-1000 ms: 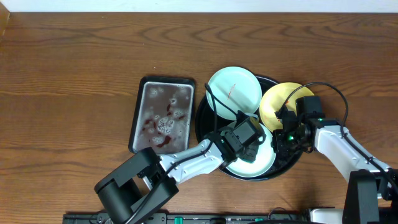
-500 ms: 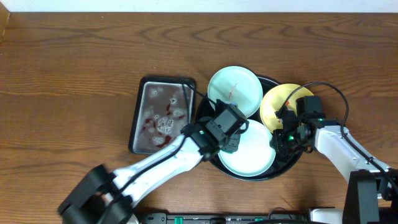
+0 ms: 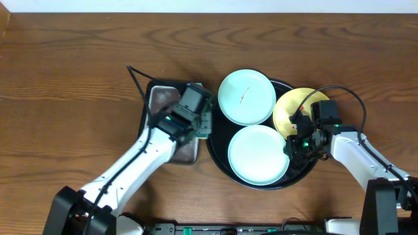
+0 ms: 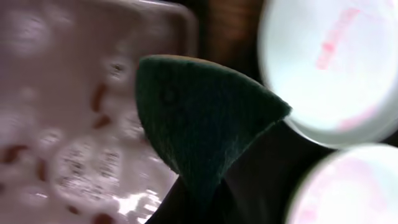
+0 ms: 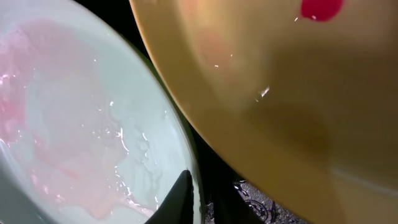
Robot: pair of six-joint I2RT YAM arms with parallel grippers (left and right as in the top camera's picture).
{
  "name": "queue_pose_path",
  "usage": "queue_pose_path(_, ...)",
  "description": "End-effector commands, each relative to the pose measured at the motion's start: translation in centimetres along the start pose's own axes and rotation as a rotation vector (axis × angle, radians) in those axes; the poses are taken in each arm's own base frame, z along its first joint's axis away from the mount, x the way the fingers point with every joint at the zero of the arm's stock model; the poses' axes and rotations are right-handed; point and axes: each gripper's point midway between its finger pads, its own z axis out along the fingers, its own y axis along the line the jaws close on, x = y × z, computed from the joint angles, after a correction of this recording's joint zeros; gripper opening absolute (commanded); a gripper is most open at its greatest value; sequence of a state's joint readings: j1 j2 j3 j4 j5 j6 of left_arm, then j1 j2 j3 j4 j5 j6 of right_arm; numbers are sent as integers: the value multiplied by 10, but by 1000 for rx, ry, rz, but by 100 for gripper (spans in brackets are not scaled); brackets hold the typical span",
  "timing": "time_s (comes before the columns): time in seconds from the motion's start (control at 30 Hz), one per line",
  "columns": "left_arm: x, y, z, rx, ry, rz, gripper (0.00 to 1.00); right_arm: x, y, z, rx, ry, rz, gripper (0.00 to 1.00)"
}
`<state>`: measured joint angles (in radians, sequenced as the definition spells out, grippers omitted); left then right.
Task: Clean dirty plates on tray and stack at the side
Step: 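Return the sponge to the soapy tray and rinse it with the left gripper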
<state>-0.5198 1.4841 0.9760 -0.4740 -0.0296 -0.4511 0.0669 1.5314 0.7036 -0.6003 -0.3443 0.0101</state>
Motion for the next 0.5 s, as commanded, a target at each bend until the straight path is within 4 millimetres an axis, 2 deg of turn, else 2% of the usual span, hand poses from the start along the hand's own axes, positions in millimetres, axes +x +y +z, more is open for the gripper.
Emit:
queue_pose_path(0.0, -1, 35, 17, -72, 42, 18, 8, -1, 1, 0, -5, -5, 2, 10)
queue_pose_path(0.13, 3, 57, 36, -116, 89, -30, 8, -1, 1, 0, -4, -4, 2, 9)
queue_pose_path(0.33, 24, 63, 63, -119, 191, -43, 9, -1, 1, 0, -5, -4, 2, 9)
queue_pose_path(0.37, 26, 66, 66, -133, 198, -41, 15, -1, 1, 0, -4, -4, 2, 9)
queue_pose_path(0.43, 27, 72, 67, -165, 197, -34, 44, -1, 1, 0, -4, -4, 2, 11)
queue_pose_path(0.47, 26, 74, 67, -177, 192, -32, 53, -1, 1, 0, -4, -3, 2, 11)
